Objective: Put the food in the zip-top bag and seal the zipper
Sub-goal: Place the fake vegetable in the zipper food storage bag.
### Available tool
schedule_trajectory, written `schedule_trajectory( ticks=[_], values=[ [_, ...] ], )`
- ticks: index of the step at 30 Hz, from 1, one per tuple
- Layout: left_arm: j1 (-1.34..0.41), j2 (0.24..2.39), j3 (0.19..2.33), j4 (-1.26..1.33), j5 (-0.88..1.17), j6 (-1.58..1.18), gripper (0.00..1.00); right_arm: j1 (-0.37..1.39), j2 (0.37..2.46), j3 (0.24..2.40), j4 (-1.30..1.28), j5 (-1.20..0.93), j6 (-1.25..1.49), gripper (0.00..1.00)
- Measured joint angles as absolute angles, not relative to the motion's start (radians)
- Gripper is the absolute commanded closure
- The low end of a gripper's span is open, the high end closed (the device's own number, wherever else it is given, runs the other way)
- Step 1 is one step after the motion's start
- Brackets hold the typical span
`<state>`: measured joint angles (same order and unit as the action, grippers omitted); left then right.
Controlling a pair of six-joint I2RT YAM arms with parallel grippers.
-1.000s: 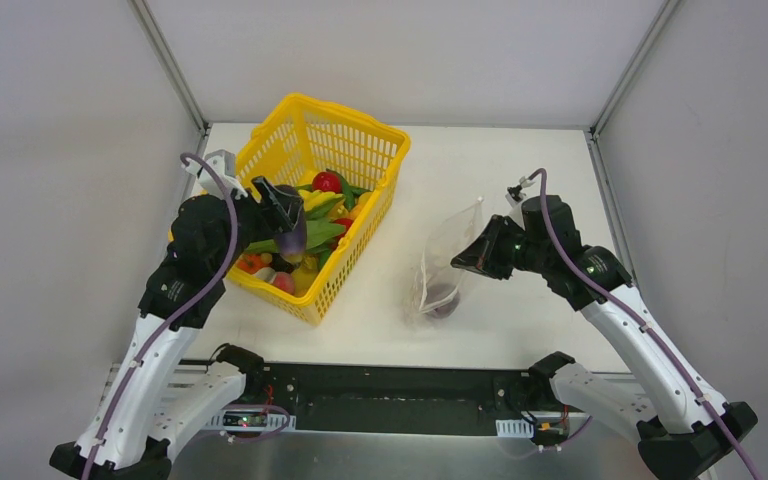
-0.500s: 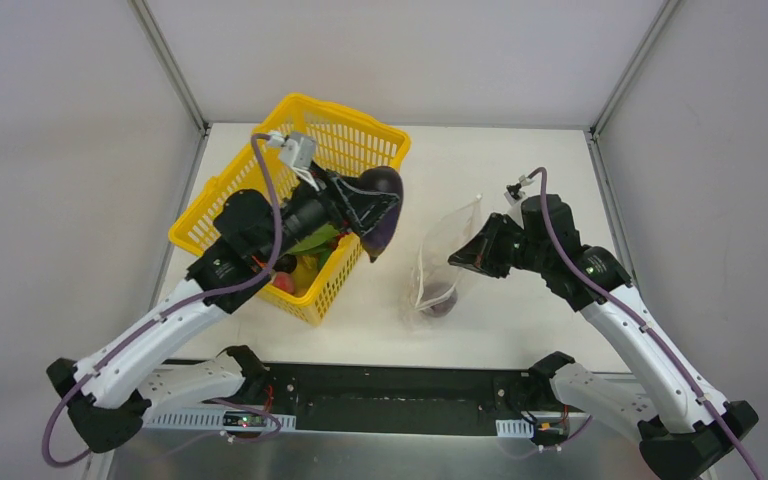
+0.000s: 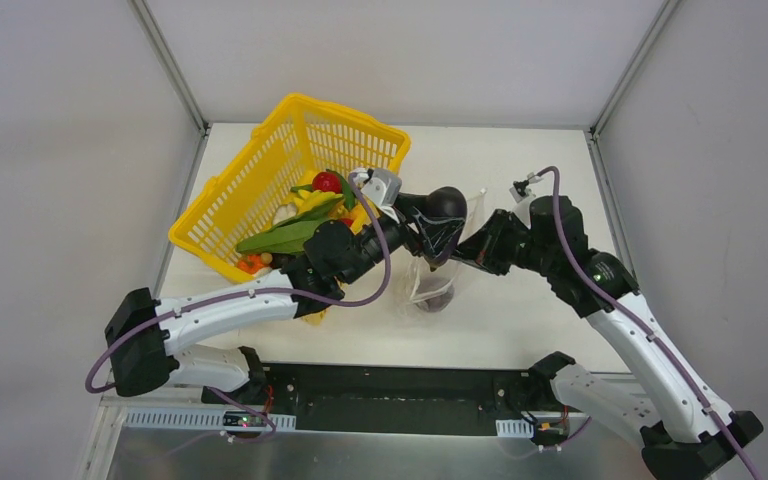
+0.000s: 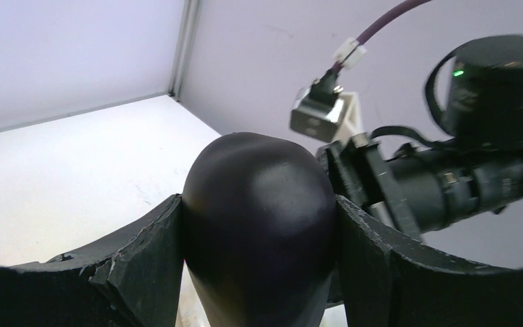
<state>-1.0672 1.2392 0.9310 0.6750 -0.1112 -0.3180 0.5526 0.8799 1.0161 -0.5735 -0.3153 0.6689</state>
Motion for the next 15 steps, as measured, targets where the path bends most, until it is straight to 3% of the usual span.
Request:
schedule_trajectory(
  ticks=[10, 15],
  values=[
    [-1.094, 1.281, 0.833, 0.833, -0.276, -0.245, 0.92, 0.554, 0.839, 1.003, -0.546, -0.305, 0.703, 0.99],
    [-1.107, 1.281, 0.819, 0.797, -0.297, -0.212, 0.75, 0.554, 0.831, 0.999, -0.532, -0.304, 0.709, 0.99]
  ],
)
